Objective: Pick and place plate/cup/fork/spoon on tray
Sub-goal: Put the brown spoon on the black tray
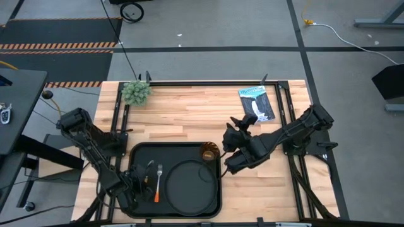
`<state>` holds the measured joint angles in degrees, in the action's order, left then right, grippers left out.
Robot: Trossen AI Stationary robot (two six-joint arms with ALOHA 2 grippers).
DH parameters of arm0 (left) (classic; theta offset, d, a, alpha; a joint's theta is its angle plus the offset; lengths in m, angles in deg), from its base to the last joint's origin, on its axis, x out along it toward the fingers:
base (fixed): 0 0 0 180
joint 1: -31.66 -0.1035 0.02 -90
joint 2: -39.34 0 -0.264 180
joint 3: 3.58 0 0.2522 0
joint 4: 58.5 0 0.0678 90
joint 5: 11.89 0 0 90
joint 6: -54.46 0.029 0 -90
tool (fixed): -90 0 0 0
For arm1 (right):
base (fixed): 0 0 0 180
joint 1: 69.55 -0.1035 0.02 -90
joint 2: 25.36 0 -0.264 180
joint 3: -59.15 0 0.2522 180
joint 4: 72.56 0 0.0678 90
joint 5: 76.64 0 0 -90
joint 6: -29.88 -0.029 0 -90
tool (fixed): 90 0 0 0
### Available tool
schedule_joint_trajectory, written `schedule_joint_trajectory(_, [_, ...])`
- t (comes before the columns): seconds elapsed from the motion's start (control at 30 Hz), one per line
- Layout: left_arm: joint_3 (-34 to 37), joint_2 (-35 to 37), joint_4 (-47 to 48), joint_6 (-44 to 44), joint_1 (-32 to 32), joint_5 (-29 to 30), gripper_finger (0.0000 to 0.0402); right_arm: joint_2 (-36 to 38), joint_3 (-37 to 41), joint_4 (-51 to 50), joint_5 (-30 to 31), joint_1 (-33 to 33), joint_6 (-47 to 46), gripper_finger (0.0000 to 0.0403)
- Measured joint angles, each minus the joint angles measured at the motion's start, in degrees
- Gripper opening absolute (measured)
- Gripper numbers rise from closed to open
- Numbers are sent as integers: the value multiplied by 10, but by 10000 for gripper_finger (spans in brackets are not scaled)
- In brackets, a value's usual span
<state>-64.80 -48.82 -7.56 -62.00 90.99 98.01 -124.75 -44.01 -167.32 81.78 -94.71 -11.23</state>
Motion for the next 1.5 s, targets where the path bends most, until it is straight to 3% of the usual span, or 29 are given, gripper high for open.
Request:
schedule_joint_trajectory(0.23, [98,34,-178,-10,0,20,37,14,12,3,7,-33,-25,139])
schedule_joint_trajectory(0.43, [126,35,-290,-15,1,24,39,15,12,3,7,-65,-30,135])
schedule_joint_trajectory(0.73, [126,35,-299,-59,22,-8,40,15,12,3,5,-100,-44,134])
schedule_joint_trajectory(0.93, [126,35,-236,-117,40,-19,40,15,12,3,7,-111,-43,134])
schedule_joint_trajectory(1.23, [125,35,-228,-115,32,-23,40,15,12,3,9,-111,-42,134])
schedule_joint_trajectory(1.5, [125,35,-226,-115,32,-10,67,15,12,3,11,-111,-37,134])
